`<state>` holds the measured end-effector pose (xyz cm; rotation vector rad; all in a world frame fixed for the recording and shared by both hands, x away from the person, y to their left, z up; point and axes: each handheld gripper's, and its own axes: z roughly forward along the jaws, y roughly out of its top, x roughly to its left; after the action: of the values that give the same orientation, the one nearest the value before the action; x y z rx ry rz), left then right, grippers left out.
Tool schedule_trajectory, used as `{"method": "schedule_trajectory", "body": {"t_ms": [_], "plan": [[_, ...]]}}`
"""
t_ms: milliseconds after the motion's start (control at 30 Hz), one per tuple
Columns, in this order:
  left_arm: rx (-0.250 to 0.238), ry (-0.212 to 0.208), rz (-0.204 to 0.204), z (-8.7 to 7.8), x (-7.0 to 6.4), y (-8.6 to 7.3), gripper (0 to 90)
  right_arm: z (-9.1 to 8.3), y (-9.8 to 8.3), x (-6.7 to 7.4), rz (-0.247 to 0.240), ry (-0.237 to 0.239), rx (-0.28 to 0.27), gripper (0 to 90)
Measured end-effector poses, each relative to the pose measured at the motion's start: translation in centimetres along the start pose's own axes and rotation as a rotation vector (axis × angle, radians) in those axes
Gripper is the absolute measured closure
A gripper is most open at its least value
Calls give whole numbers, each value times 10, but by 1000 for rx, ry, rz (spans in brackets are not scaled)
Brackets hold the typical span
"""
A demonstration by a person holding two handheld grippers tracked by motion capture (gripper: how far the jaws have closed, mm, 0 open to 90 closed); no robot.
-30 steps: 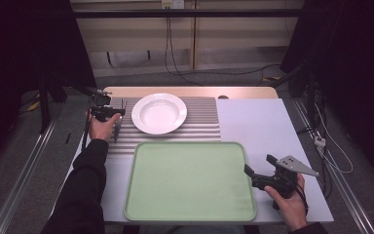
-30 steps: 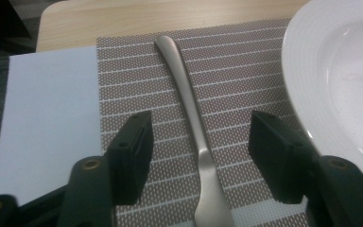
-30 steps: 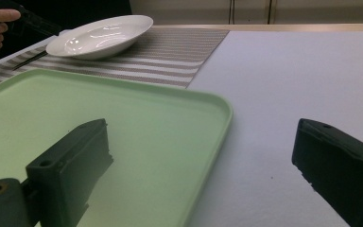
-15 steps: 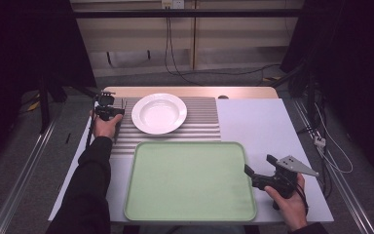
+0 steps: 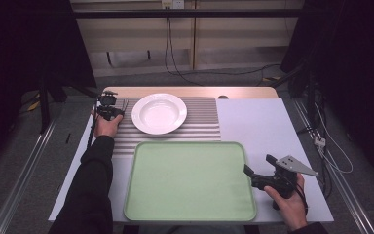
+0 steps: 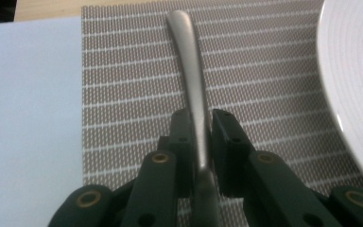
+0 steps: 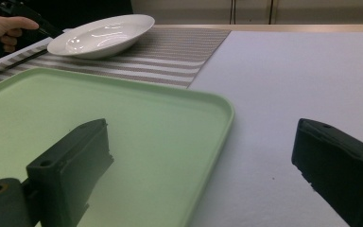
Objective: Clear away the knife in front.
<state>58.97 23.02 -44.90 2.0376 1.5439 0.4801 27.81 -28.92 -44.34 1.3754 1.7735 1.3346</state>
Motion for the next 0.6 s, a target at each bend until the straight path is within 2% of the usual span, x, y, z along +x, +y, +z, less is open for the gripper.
{"method": "schedule_trajectory", "body": {"t_ms": [67, 100, 167, 200, 233, 300, 367, 600], "plan": [[17, -11, 4, -3, 0, -1, 794, 0, 0, 0, -2, 1, 1, 46], [30, -14, 21, -4, 0, -1, 794, 0, 0, 0, -2, -1, 0, 47], [40, -26, 12, -6, 0, -3, 794, 0, 0, -1, 0, -3, 1, 46], [50, -31, 27, -8, 0, -3, 794, 0, 0, -1, 1, -5, 0, 47], [38, -36, 16, -8, 0, -5, 794, 0, 0, -1, 1, -5, 0, 47], [52, -58, 20, -11, 2, -8, 794, 0, 0, 0, -3, -3, 2, 46], [63, -57, 16, -13, 2, -8, 794, 1, 0, 0, -3, -3, 2, 47], [59, -36, 25, -10, -1, -5, 781, 2, 0, 0, -4, 0, 4, 46]]}}
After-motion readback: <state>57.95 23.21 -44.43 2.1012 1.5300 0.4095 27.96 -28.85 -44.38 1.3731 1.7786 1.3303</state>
